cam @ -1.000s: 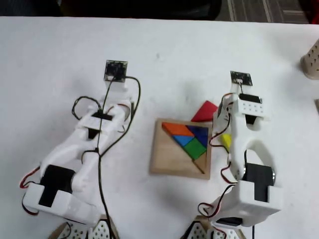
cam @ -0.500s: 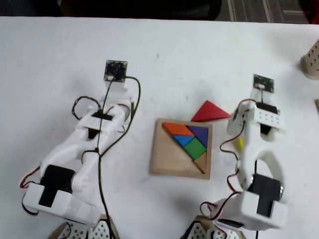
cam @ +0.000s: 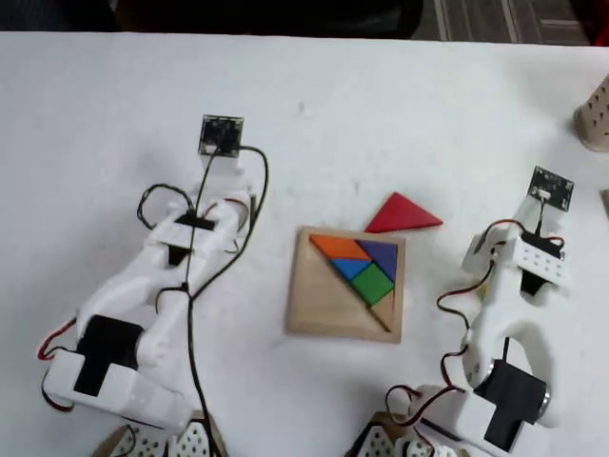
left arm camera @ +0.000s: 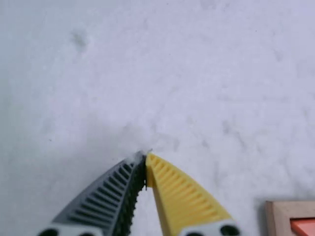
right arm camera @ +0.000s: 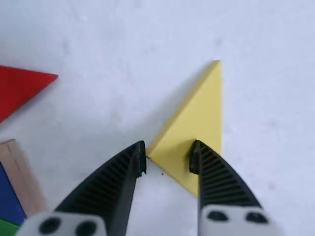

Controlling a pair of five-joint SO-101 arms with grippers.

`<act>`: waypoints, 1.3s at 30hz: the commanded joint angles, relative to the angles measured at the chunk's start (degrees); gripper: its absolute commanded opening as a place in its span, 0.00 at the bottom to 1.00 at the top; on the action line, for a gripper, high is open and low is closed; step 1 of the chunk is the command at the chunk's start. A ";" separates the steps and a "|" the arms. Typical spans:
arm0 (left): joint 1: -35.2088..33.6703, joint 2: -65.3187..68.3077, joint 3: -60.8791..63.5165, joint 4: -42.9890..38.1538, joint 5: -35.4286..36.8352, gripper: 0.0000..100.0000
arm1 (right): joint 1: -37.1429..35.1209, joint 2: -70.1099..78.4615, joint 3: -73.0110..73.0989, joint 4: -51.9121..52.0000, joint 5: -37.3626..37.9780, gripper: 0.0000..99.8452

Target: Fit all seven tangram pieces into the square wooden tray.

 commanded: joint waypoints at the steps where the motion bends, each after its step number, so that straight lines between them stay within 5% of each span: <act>1: 1.27 -0.48 -2.99 -1.41 -0.53 0.03 | 2.77 -2.77 0.35 -0.66 1.05 0.08; 6: 1.19 -0.48 -3.16 -1.41 -0.53 0.03 | 4.35 -2.86 1.41 -2.51 -0.70 0.02; 39: 1.10 -0.57 -3.25 -1.49 -0.53 0.03 | 15.96 -23.16 17.67 -3.47 3.16 0.07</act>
